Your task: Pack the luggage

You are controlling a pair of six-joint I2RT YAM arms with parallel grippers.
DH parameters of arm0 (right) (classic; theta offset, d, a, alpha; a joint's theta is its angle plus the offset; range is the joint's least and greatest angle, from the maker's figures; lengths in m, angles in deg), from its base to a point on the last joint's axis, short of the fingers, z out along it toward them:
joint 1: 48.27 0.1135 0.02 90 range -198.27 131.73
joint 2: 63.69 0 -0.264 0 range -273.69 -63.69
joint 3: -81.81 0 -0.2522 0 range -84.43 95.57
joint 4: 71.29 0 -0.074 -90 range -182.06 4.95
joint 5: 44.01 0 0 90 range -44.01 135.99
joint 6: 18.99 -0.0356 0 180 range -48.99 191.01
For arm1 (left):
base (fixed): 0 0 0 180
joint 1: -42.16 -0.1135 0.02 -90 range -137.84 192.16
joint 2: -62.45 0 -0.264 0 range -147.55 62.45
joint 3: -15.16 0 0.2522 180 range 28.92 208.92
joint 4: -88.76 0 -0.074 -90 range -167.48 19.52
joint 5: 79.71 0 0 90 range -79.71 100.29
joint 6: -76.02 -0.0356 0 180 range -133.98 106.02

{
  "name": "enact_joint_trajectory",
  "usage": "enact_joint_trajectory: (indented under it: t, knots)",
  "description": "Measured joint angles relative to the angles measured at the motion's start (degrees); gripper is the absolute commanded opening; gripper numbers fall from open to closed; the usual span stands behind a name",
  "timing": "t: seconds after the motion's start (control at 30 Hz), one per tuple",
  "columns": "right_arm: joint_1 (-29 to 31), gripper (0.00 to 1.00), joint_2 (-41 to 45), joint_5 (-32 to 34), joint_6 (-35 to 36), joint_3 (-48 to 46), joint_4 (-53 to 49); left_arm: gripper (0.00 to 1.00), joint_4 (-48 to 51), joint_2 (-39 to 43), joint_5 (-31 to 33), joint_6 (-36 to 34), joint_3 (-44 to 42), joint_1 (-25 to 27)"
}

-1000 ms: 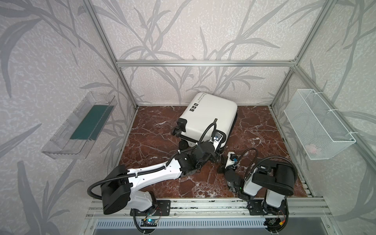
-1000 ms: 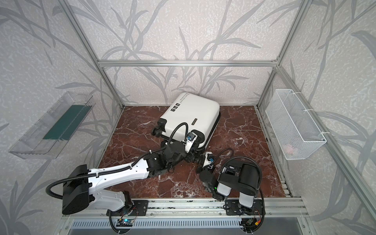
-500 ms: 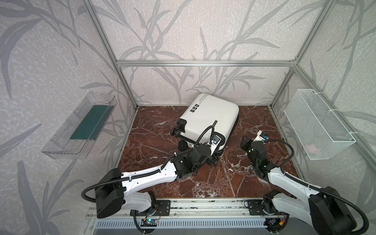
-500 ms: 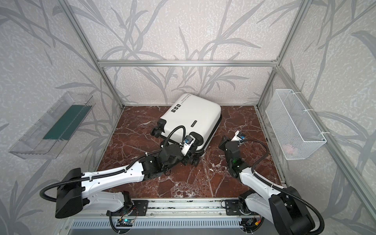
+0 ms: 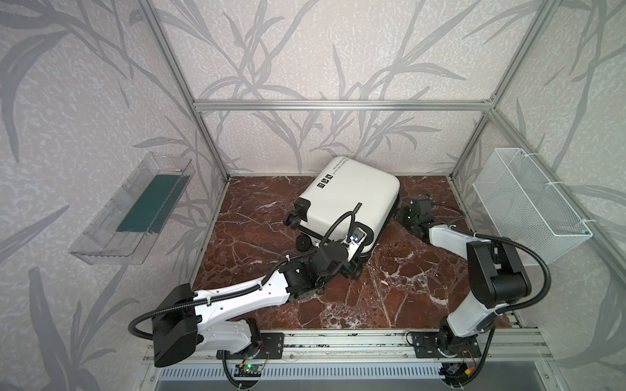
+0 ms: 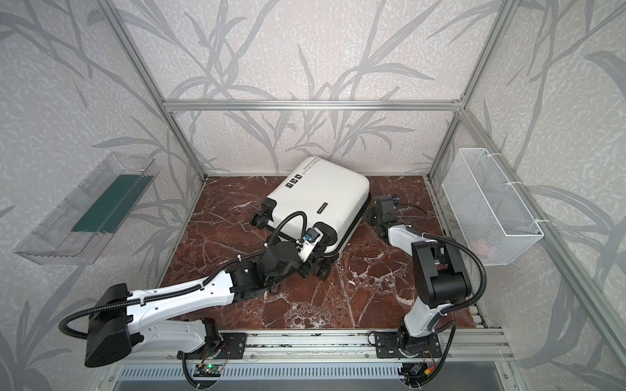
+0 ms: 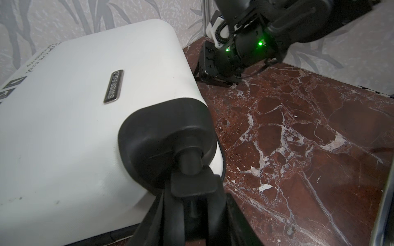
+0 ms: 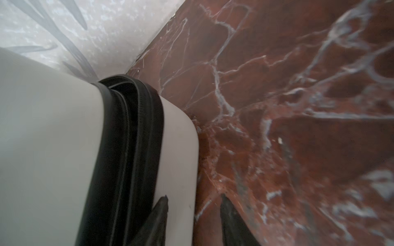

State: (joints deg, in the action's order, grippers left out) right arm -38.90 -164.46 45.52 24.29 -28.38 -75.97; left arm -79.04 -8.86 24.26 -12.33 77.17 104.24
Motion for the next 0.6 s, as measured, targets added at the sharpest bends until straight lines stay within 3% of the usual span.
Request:
enact_joint_trajectory:
  t: [0.27, 0.6]
  knots:
    - [-0.8, 0.39, -11.2, -5.7, 1.1, 7.9, -6.0, 0.00, 0.9, 0.6, -0.1, 0.5, -0.1, 0.2]
    - [5.5, 0.38, -20.0, -8.2, 5.3, 24.0, -14.6, 0.00, 0.1, -4.4, 5.7, 3.7, 2.9, 0.7]
